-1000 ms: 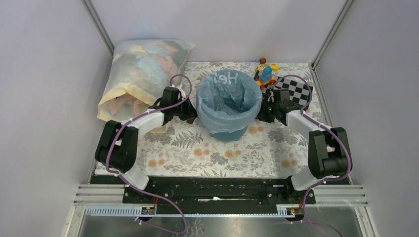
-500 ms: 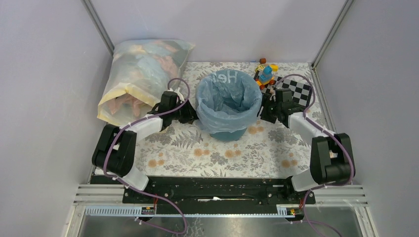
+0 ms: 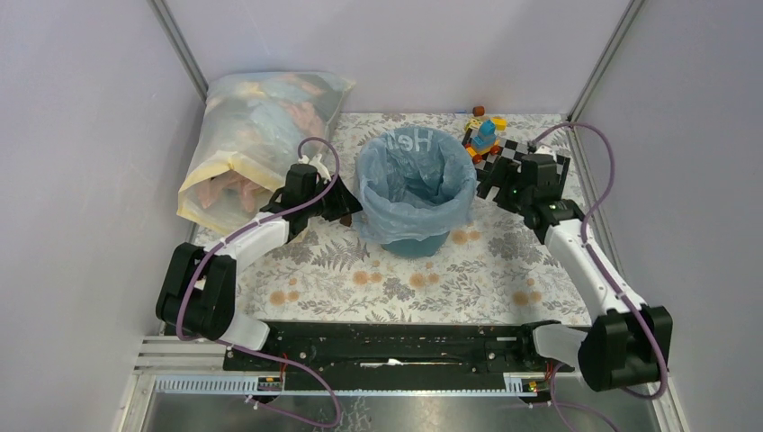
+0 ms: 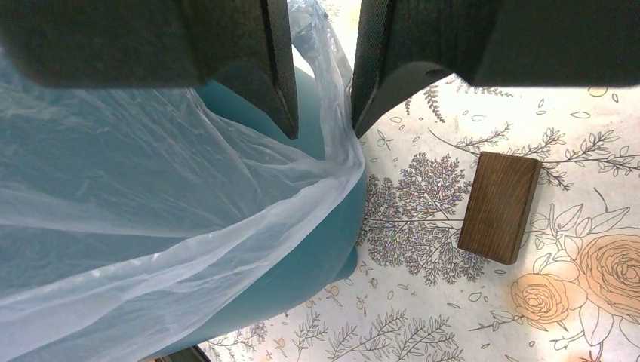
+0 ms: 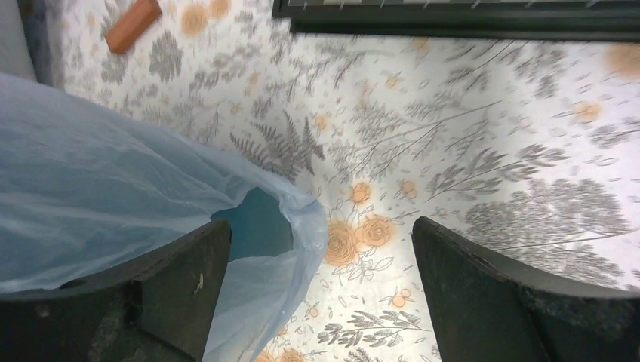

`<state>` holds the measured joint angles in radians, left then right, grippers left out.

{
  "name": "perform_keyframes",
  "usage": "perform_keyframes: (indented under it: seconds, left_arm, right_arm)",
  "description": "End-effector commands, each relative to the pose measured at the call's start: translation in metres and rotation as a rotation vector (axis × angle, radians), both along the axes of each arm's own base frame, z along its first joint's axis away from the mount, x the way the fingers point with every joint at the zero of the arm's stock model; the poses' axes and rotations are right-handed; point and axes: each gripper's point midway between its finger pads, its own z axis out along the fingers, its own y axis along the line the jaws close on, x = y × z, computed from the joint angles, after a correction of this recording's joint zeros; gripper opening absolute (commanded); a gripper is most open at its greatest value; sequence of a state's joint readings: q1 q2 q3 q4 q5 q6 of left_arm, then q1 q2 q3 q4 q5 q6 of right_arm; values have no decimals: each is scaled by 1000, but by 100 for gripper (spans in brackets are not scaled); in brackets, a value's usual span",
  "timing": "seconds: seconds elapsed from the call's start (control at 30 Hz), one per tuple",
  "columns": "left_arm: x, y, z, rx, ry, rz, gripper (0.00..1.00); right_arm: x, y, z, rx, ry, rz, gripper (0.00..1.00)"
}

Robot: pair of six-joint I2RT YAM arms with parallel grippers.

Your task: Put the trash bags into the trash bin

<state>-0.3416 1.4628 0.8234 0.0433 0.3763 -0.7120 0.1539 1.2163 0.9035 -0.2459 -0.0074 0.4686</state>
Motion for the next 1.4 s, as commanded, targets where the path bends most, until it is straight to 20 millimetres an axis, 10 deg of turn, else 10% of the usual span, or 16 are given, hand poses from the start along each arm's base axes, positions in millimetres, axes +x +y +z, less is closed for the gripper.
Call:
perform_keyframes:
  seconds: [0.0, 0.13, 0.43, 0.6, 0.9, 1.37]
  left_arm:
    - [2, 2, 10, 3, -46, 5, 34]
    - [0, 2, 7, 5, -44, 2, 34]
    - [-2, 2, 7, 2, -46, -4, 37]
    - [-3, 1, 8, 2, -51, -15, 38]
    - [-8, -1, 9, -4, -73, -46, 39]
    - [-7, -9, 7, -25, -69, -66, 39]
  right_arm:
    - [-4, -35, 67, -102, -133, -144, 96]
    - [-11, -23, 116, -95, -220, -38, 82]
    - [-17, 37, 176, -129, -193, 255, 4]
    - [-22, 96, 184, -158, -195, 427, 0]
    - [-21, 164, 134, -304, -54, 615, 0]
    - [-26, 173, 44, -403, 149, 670, 0]
